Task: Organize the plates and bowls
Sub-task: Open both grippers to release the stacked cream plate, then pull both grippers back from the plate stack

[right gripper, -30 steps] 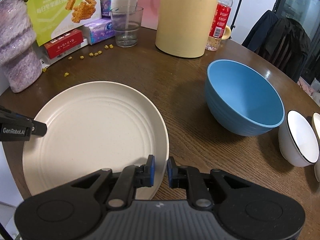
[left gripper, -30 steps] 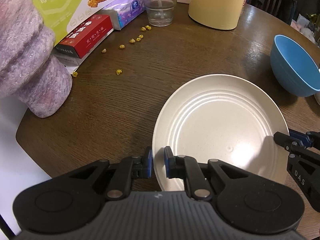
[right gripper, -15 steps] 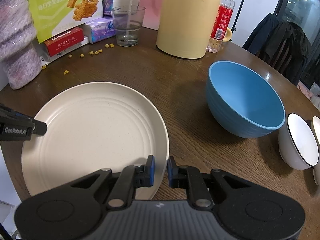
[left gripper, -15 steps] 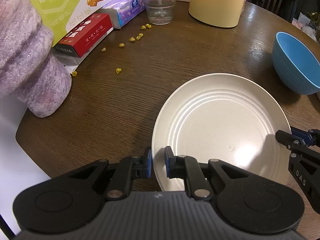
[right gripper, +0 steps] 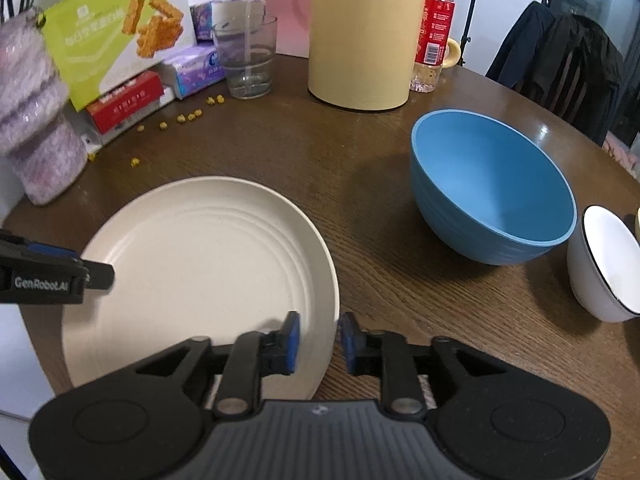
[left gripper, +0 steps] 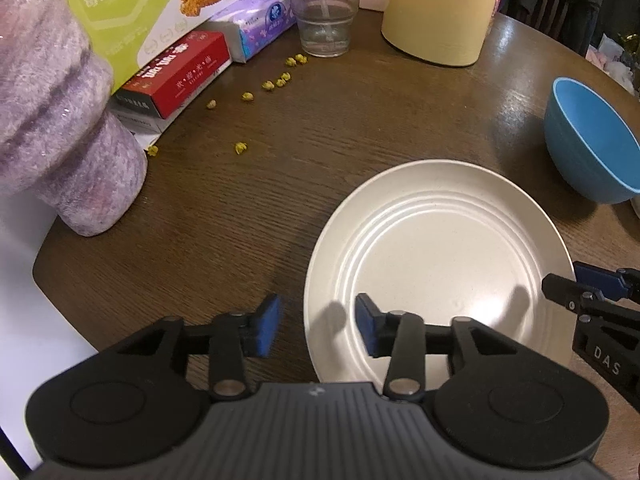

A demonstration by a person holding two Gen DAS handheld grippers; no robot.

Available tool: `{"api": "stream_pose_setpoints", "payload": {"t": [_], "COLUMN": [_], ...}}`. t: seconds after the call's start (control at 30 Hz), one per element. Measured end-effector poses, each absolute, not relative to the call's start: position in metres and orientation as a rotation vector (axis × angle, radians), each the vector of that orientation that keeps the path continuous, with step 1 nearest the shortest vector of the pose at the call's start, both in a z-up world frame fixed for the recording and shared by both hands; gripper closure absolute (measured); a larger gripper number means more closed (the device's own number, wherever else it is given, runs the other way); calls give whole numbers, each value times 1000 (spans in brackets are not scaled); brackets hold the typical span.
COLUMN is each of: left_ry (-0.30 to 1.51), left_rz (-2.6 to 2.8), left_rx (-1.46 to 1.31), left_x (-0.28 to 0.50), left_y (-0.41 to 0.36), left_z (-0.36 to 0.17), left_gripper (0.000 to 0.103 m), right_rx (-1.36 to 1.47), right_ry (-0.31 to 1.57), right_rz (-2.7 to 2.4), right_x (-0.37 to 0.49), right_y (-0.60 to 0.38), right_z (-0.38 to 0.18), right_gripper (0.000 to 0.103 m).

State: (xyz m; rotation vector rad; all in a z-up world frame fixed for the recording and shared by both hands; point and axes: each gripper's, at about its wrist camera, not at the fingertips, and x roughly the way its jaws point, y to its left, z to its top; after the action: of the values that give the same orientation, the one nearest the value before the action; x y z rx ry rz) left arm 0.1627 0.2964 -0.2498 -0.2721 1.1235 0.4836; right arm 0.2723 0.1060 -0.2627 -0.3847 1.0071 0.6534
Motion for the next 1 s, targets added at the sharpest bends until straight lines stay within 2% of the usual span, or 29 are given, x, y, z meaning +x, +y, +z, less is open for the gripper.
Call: {"api": "stream_pose_setpoints", "payload": {"t": [0.07,0.13,0.2,0.27,0.33,0.4,0.5,0.6,0.7,1.0], "left_ry": [1111,1097,1081,1068,1055,1041,1019,1001,988,957], "left_rz": [488,491,489,489,489,484,480,469,455,394], "left_rx": [-269,-266,-266,-263,-260,-261,-260,-252,-243,-203], "left_x": [161,159,157,154,151,148,143,139,135,127], "left_y": [296,296,296,295,295,295,294,291,287,268], "left_z": [-246,-242,-237,-233,-228,-224,-219,-210,-202,-182], "left_gripper": [47,39,29,25,19,13,1,0,0,0], "right_rx": [-366,-353,-342,-331,-320,-312,-305,-292,-267,-168], "right_ry": [1010,1008,1002,999,996,992,990,990,1006,1038], "right_rz": [661,663,667,668,669,668,661,653,639,534], "right_x": [274,274,274,273,273,272,269,267,266,258], "right_y": [104,103,101,100,97,94,90,83,73,30], "right_z": [-258,-255,-250,-246,-243,-240,-236,-232,-228,-213], "right_gripper": [72,62,61,58,47,41,23,15,1,0]}}
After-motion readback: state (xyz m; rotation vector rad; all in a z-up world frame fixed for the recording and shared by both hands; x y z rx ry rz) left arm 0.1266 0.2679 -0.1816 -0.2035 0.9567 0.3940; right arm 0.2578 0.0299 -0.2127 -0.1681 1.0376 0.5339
